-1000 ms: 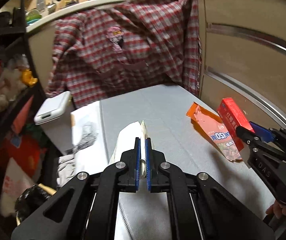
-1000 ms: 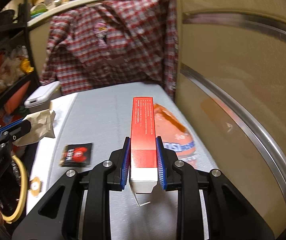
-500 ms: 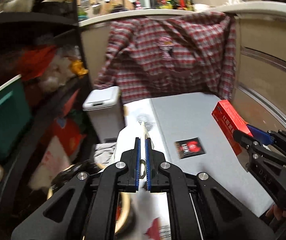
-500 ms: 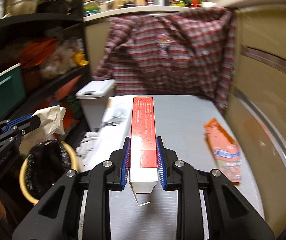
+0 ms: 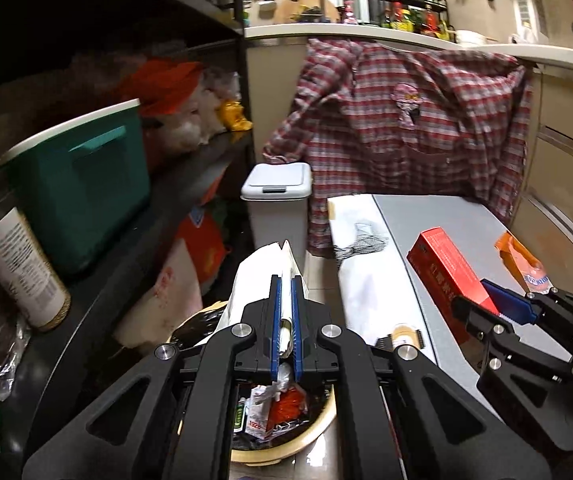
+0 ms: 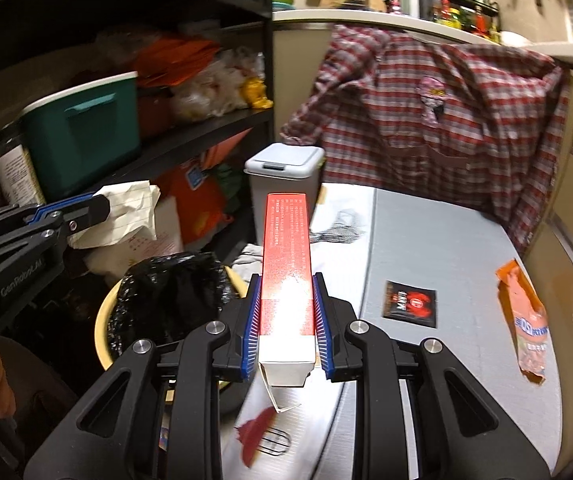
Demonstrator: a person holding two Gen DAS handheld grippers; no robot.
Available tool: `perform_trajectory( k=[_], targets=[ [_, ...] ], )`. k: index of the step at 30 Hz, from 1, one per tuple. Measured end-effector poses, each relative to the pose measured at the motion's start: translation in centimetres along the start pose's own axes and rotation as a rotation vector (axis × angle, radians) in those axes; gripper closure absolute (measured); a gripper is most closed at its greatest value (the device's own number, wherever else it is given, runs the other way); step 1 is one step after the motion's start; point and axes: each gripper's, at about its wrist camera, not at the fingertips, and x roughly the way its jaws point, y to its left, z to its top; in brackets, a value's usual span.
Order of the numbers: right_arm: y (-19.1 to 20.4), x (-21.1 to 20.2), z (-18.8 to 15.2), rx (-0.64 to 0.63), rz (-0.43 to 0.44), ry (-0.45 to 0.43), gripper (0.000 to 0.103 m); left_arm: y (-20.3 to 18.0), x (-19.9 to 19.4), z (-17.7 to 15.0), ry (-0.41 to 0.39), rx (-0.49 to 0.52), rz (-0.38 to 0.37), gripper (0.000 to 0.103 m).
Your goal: Collect trash
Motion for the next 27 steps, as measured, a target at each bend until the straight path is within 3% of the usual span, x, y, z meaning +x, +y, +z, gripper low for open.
perform_trajectory(
  k=[13,27],
  targets=[
    [4.6,3.2,0.6,-0.046,0.035,0.032,0.078,4.8,2.9,-0.7,0.026,-0.08,0.011,0.098],
    [6.7,8.1,0.6,-0.047,0.069,0.084,0.078,6.2,8.0,-0.7,0.063,-0.084,0.008,0.098]
  ],
)
